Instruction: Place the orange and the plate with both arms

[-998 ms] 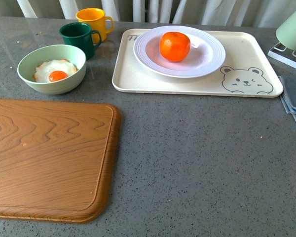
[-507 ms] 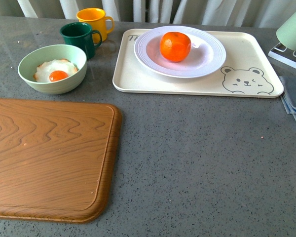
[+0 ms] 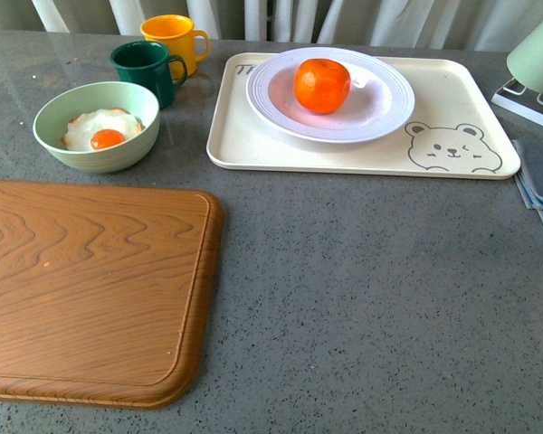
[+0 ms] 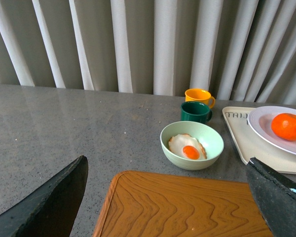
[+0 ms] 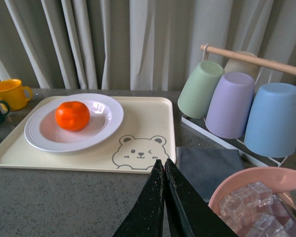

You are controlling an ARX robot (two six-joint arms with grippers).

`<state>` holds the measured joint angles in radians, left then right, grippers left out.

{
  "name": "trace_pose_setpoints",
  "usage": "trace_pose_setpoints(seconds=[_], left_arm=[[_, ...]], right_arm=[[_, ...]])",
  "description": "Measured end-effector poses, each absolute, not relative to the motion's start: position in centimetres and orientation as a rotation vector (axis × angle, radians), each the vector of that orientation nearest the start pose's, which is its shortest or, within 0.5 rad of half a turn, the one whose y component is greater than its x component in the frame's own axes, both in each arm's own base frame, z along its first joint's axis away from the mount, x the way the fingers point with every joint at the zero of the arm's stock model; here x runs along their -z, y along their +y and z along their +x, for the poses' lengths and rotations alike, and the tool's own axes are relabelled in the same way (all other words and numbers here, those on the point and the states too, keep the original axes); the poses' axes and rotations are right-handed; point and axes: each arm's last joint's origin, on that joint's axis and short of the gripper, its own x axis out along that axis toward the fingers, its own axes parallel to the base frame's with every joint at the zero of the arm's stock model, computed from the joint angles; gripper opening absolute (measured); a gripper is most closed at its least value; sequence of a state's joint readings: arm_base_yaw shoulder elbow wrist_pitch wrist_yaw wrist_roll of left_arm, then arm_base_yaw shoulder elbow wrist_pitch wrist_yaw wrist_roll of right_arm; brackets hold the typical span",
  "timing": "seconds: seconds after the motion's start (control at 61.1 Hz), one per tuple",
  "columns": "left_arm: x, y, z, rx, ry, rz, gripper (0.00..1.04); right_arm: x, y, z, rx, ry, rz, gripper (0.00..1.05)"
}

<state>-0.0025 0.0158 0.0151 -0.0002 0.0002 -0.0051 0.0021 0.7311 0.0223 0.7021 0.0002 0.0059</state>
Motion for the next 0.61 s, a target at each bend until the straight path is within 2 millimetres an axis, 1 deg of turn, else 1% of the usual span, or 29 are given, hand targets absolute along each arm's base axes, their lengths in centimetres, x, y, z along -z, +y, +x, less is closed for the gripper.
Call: trace_pose_setpoints(seconds=[0.262, 0.605], left_arm=[[-16.7, 0.0, 9.8, 0.003, 0.001, -0.005, 0.96], [-16.7, 0.0, 9.8, 0.003, 0.001, -0.005, 0.96]], right_arm=[[-17.1, 0.0, 13.4, -0.002, -0.011, 0.006, 0.02], [-17.3, 0.0, 12.1, -0.002, -0.020, 0.006, 0.02]])
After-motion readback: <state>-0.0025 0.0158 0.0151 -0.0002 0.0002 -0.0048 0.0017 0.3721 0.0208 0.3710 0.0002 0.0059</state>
